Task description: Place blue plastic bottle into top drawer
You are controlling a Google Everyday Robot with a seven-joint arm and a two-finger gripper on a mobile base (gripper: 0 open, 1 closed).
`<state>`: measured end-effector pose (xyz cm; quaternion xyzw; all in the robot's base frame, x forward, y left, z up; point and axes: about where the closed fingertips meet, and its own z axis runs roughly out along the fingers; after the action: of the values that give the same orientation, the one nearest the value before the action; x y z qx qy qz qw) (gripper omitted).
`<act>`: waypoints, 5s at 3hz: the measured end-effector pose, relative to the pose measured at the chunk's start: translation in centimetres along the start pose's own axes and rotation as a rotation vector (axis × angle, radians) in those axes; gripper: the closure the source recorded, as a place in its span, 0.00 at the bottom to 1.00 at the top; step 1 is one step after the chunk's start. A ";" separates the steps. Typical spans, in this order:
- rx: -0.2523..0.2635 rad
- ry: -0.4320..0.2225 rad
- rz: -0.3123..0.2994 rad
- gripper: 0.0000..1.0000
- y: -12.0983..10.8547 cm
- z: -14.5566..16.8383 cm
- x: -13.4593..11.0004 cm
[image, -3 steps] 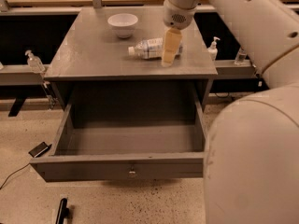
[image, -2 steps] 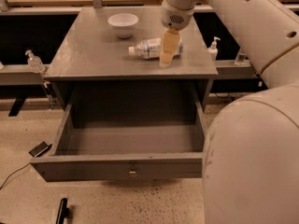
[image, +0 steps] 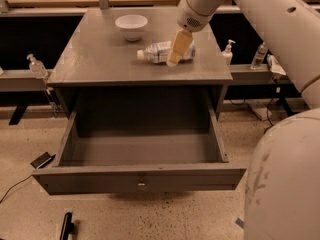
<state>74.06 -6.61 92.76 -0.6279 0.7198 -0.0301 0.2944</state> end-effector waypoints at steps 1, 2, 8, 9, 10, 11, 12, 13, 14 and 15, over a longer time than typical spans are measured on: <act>0.029 -0.105 0.078 0.00 -1.9 2.6 1.2; -0.003 -0.217 0.135 0.00 -3.9 6.7 2.1; -0.081 -0.376 0.081 1.00 -3.7 9.5 0.8; -0.081 -0.376 0.081 1.00 -3.7 9.6 0.7; -0.121 -0.404 0.030 1.00 -2.3 9.3 0.0; -0.058 -0.430 -0.089 1.00 -1.6 4.8 -0.4; 0.135 -0.420 -0.138 1.00 -2.1 -4.2 -0.3; 0.254 -0.317 -0.105 1.00 1.1 -10.6 2.4; 0.195 -0.299 -0.109 1.00 2.9 -8.1 3.1; 0.105 -0.342 -0.091 1.00 5.4 -6.9 3.5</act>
Offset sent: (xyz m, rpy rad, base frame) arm 0.0992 -0.0179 -0.0460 0.3758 -0.0060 -0.0230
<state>65.96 -10.97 94.83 -0.6395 0.6275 0.0262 0.4434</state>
